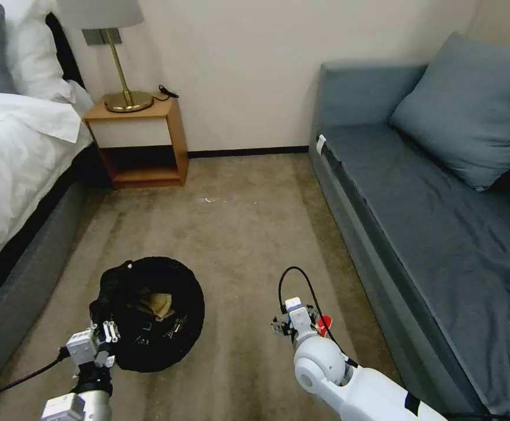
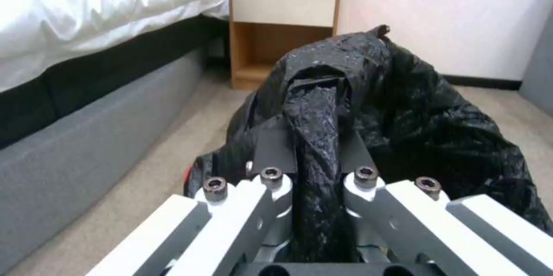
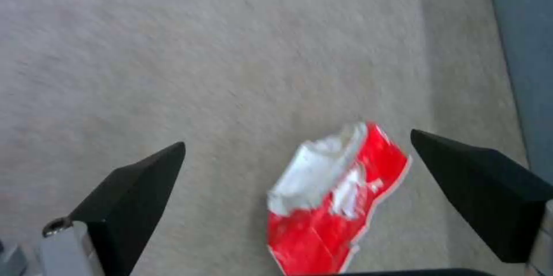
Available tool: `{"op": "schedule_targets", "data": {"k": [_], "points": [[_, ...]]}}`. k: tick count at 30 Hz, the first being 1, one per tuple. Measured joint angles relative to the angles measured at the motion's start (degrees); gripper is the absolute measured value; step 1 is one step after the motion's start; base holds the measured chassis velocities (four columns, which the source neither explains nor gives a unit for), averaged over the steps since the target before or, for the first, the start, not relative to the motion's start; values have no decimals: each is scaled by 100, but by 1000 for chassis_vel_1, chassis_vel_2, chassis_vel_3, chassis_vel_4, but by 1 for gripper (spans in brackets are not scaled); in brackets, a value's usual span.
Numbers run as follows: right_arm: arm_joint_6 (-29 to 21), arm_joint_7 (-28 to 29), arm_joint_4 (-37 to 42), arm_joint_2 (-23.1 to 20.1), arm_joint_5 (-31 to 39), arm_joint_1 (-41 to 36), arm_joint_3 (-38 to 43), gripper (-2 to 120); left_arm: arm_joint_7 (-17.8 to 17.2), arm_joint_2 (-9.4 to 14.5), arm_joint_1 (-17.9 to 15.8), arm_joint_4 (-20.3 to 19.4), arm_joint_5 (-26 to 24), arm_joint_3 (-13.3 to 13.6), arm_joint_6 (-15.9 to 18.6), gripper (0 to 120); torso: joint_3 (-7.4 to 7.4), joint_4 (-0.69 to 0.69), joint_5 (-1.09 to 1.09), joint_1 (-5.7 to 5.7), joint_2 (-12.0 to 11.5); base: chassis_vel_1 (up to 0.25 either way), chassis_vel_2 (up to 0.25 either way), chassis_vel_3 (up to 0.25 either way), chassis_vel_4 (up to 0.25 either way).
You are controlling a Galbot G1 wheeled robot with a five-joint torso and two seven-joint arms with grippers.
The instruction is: Pick up the trash bin, then pick up the garbage on the floor and place it into the trash bin.
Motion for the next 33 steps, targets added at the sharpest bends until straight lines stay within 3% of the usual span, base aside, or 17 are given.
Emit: {"op": "schedule_targets", "data": {"k": [8,12,21,25,28,29,31,33], "points": [[247,-9,-931,143,9,81,203,100,-27,-36,106,-12,87,6,-23,7,0,1,0,0,0,0,0,0,0],[352,-422,-1625,262,48,160,510,100,-30,-37,90,-44,87,4,-23,7,0,1,0,0,0,0,0,0,0],[410,-990,-1970,271,30,128,670,93,-32,-44,66,-26,87,6,-16,7,1,0,0,0,0,0,0,0,0],[424,-1229,-2049,286,15,121,732,73,-32,-52,67,-24,87,6,-16,7,0,0,0,0,0,0,0,0,0],[436,-1294,-2067,292,8,120,751,69,-32,-50,73,-24,85,0,-16,7,0,0,0,0,0,0,0,0,0],[461,-1358,-2080,293,-14,115,763,61,-32,-40,83,-24,77,-13,-19,7,0,0,-1,0,0,0,0,0,0],[475,-1383,-2080,293,-27,111,765,58,-32,-36,87,-24,73,-19,-22,7,0,0,-1,0,0,0,0,0,0],[498,-1414,-2077,290,-49,105,765,47,-32,-25,94,-25,65,-28,-29,7,0,0,-1,0,0,0,0,0,0]]}}
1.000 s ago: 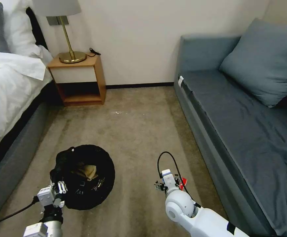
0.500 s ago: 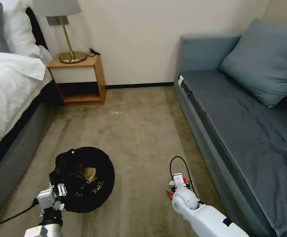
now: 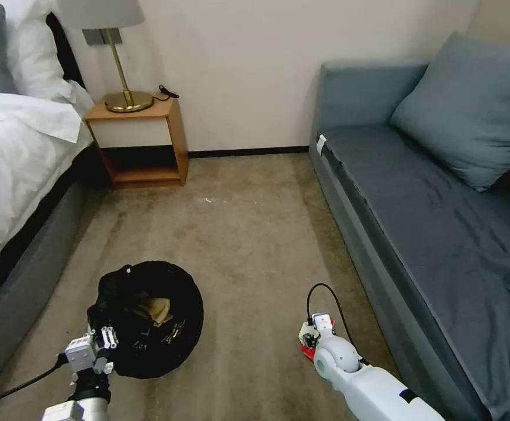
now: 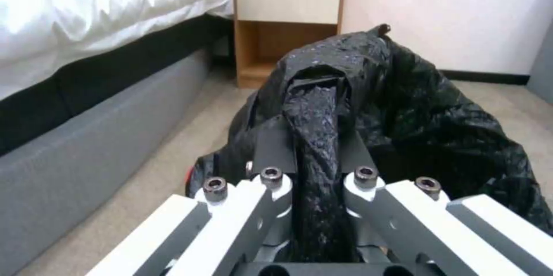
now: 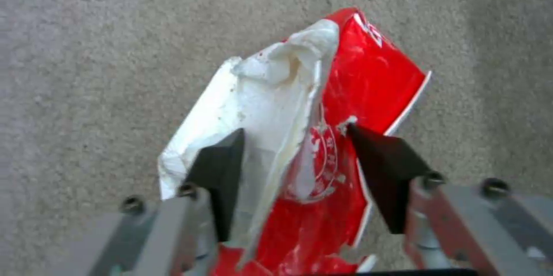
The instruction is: Pick up the trash bin, then pick up the garbage on the floor and place it into the trash bin.
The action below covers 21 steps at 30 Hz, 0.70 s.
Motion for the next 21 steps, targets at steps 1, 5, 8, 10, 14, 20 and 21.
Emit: {"op": "schedule_targets", "data": {"k": [1,5,8,10,14,20,21], "points": [[16,-17,13,-4,-14,-6,0,42,0,6,7,0,-5,-8,-9,7,0,0,0,0,0,0,0,0,0],[69,-48,52,-8,-45,-13,-5,26,0,15,11,-1,-17,-14,-30,7,0,0,0,0,0,0,0,0,0],[166,-85,72,-7,-115,-16,-9,16,0,21,16,-5,-20,-16,-46,7,0,0,0,0,0,0,0,0,0],[233,-125,92,-12,-180,-22,-3,13,0,26,20,-6,-22,-17,-55,7,0,0,1,0,0,0,0,0,0],[423,-279,176,-72,-303,-44,36,0,0,34,15,-7,-30,-19,-80,7,0,0,0,0,0,0,0,0,0],[916,-574,389,-143,-464,-124,33,0,0,37,67,-48,-33,-17,-116,7,0,0,0,0,0,0,0,0,0],[1092,-695,546,-155,-517,-143,33,0,0,47,78,-63,-36,-19,-120,7,0,-1,1,0,0,0,0,0,0]]}}
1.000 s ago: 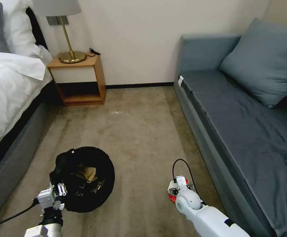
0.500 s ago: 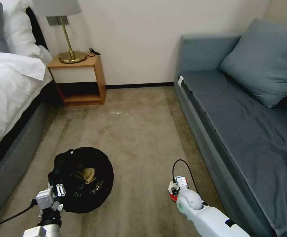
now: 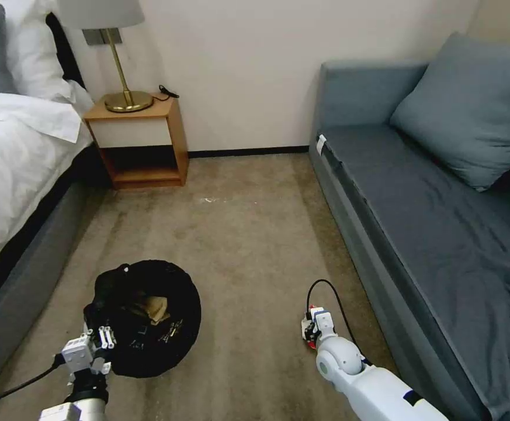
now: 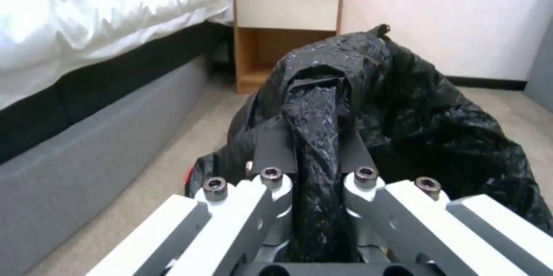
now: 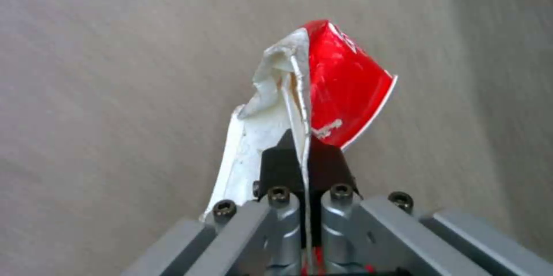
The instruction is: Pick up the trash bin, then pick up the garbage on the floor and place it into the trash bin.
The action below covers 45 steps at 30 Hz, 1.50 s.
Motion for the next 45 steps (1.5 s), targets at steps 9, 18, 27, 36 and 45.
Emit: {"op": "schedule_targets", "data": {"k": [9,18,27,36,45], "points": [[596,-713,1111,-48,-124,3,-197,0,3,7,11,-26,-5,1,-20,7,0,1,-1,0,0,0,0,0,0],[951,-1612,2242,-281,272,203,-768,0,6,-6,-7,-8,14,18,-29,7,0,1,-2,0,0,0,0,0,0],[1028,-2625,2752,-285,1370,580,-1058,0,12,48,-94,-141,1,-1,104,7,0,1,-1,0,0,0,0,0,0],[1209,-3643,2170,-1,1786,994,-1432,0,35,4,-411,-121,24,72,358,7,0,1,-1,0,0,0,0,0,0],[1446,-3757,1092,616,1816,1684,-1631,0,310,-40,-655,86,-157,143,384,7,0,1,-1,0,0,0,0,0,0]]}}
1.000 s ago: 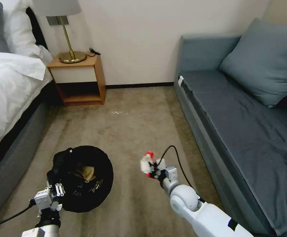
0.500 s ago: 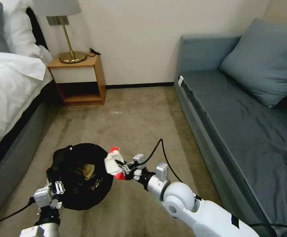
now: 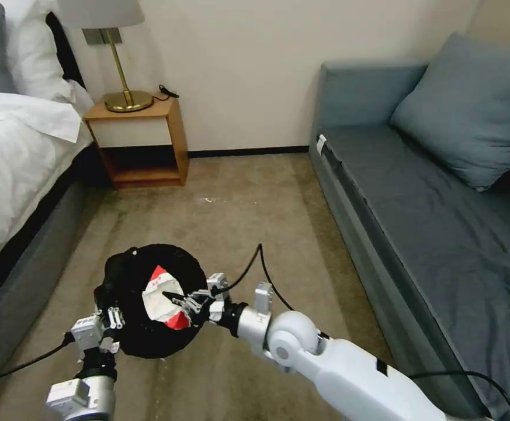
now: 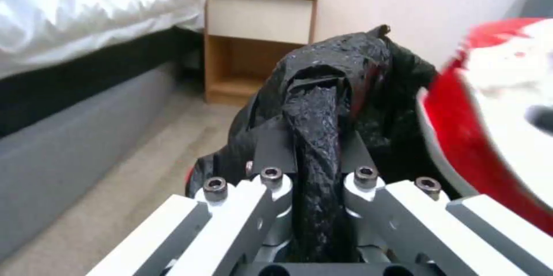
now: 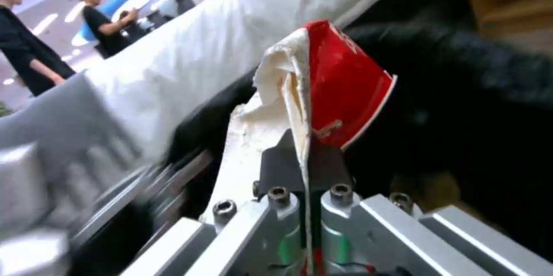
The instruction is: Pick up the trash bin, then pick up the garbage on the floor and place it into the trash bin.
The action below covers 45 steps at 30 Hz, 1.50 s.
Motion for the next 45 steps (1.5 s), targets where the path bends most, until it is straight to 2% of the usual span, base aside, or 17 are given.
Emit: {"op": "schedule_targets", "data": {"k": [7,16,18,19,20,25,26,28,30,31,34,35,36,40,42,44,45], "points": [[213,78,-721,372,-115,264,-63,0,274,1,-108,172,-280,-8,-138,7,0,0,1,0,0,0,0,0,0],[627,136,-969,390,-647,191,-412,0,387,-10,-279,281,-547,-30,-205,7,0,0,1,0,0,0,0,0,0],[698,169,-1001,366,-698,162,-422,6,387,-23,-306,308,-547,-34,-204,7,0,0,1,0,0,0,0,0,0],[768,211,-1010,325,-725,123,-419,13,387,-25,-323,332,-545,-40,-204,7,0,0,1,0,0,0,0,0,0],[768,211,-1010,325,-725,123,-419,13,387,-25,-323,332,-545,-40,-204,7,0,0,1,0,0,0,0,0,0],[1024,258,-947,150,-880,-20,-278,36,371,-83,-367,447,-474,-43,-209,7,0,0,1,0,0,0,0,0,0],[1024,258,-947,150,-880,-20,-278,36,371,-83,-367,447,-474,-43,-209,7,0,0,1,0,0,0,0,0,0],[1117,259,-908,81,-916,-110,-106,47,350,-154,-387,476,-428,-27,-221,7,0,0,2,0,0,0,0,0,0],[1134,260,-886,64,-924,-137,-62,50,342,-171,-392,480,-424,-26,-223,7,0,0,1,0,0,0,0,0,0],[1176,255,-790,5,-948,-234,78,57,303,-207,-405,499,-427,-28,-240,7,0,0,2,0,0,0,0,0,0],[1246,249,-658,-55,-947,-333,242,63,261,-228,-409,524,-482,-50,-289,7,0,-1,1,0,0,0,0,0,0],[1344,245,-496,-88,-848,-440,453,71,224,-241,-407,535,-633,-82,-358,7,0,-1,2,0,0,0,0,0,0],[1344,245,-496,-88,-848,-440,453,71,224,-241,-407,535,-633,-82,-358,7,0,-1,2,0,0,0,0,0,0],[1281,460,-91,-185,-273,-571,1245,91,69,-303,-392,519,-1562,-201,-458,7,0,0,2,0,0,0,0,0,0],[1272,486,-74,-207,-237,-570,1332,92,40,-315,-391,507,-1698,-213,-459,7,-1,0,1,0,0,0,0,0,0],[1252,556,-61,-324,-156,-555,1611,99,-83,-337,-390,478,-2272,-264,-461,7,0,-1,2,0,0,0,0,0,0],[1251,564,-61,-351,-151,-554,1654,100,-100,-336,-390,476,-2399,-279,-462,7,0,-1,2,0,0,0,0,0,0]]}}
